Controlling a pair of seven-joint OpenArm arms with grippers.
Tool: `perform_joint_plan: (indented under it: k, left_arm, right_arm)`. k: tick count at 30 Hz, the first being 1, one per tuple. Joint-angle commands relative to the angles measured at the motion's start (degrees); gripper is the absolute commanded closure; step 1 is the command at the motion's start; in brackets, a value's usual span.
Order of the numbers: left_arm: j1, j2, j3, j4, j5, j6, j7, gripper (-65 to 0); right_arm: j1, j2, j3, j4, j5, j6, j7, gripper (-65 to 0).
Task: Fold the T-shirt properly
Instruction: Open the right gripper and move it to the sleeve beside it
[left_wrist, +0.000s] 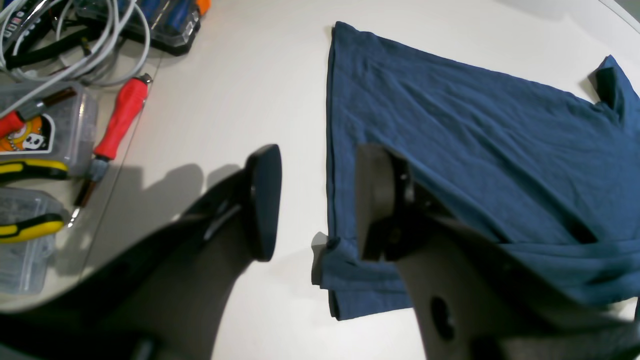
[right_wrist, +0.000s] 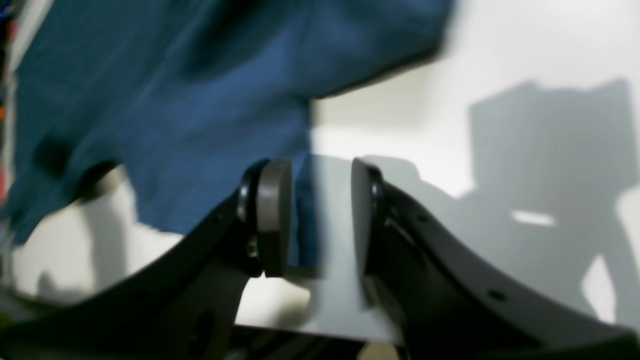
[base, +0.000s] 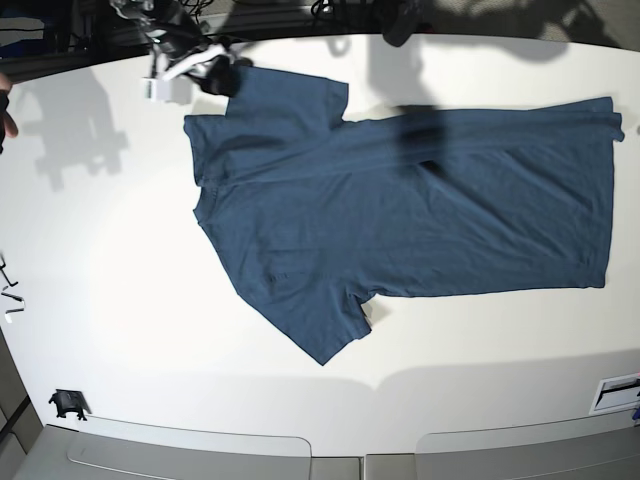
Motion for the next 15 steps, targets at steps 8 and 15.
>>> perform_joint_plan:
  k: [8,15]
  left_arm:
    - [0.04,-1.75,-0.66,0.96,0.74,-0.17,-1.55,-22.5]
    - [0.02,-1.77,-0.66,0.96,0.72,-0.20,-1.55,-22.5]
  right_arm:
    - [-0.81,0.11,-10.08,-0.13,-1.46,-0.48,-3.32,-19.5]
    - [-0.79,0.13,-10.73,-0.11,-1.42,-0.48,-3.32,-18.4]
